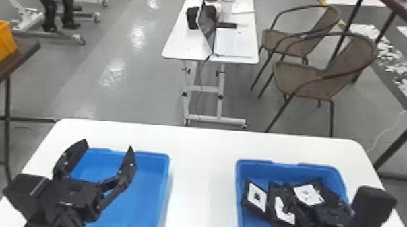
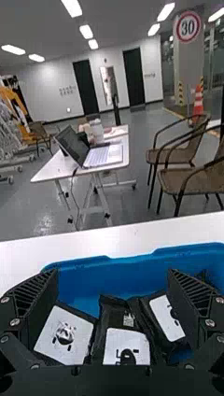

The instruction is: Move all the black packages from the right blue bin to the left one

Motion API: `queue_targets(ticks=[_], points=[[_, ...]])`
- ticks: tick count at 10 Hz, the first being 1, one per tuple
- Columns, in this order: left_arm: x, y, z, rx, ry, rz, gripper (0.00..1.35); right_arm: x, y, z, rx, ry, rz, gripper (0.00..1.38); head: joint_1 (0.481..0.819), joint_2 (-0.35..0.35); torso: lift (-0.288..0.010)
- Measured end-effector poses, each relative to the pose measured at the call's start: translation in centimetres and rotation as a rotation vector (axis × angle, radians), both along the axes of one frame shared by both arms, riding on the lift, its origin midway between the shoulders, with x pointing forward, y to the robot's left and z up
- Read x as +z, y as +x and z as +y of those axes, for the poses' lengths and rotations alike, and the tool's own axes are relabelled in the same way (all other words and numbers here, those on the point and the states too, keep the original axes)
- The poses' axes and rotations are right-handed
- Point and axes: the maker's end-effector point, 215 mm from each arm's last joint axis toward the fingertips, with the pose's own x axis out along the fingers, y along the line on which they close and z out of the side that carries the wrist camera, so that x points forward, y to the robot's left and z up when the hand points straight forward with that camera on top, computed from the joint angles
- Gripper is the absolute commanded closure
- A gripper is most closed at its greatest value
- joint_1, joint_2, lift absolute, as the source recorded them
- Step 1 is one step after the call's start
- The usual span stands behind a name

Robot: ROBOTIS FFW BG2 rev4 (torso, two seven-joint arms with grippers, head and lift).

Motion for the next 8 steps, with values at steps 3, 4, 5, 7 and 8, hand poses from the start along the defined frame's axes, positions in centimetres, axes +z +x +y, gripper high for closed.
queue_targets(ticks=[3, 4, 5, 7, 8], points=[[0.0, 0.2, -0.3, -0.011, 0.006, 0.002, 0.12, -4.5, 0.9, -0.2, -0.059, 0.043, 0.172, 0.16, 0.695, 0.028, -0.039], [-0.1, 0.2, -0.3, -0.008, 0.004, 0.005, 0.12, -6.5, 0.7, 0.2, -0.063, 0.076, 0.225, 0.16, 0.695, 0.032, -0.039], [-0.1, 0.2, -0.2, -0.005, 0.004, 0.007, 0.12, -8.1, 0.6, 0.5, -0.069, 0.106, 0.264, 0.16, 0.695, 0.038, -0.039], [-0.2, 0.2, -0.2, -0.005, 0.005, 0.008, 0.12, -10.4, 0.5, 1.3, -0.072, 0.153, 0.314, 0.16, 0.695, 0.048, -0.039], [-0.2, 0.2, -0.2, -0.006, 0.006, 0.009, 0.12, -11.2, 0.5, 1.5, -0.072, 0.163, 0.329, 0.16, 0.695, 0.050, -0.039]])
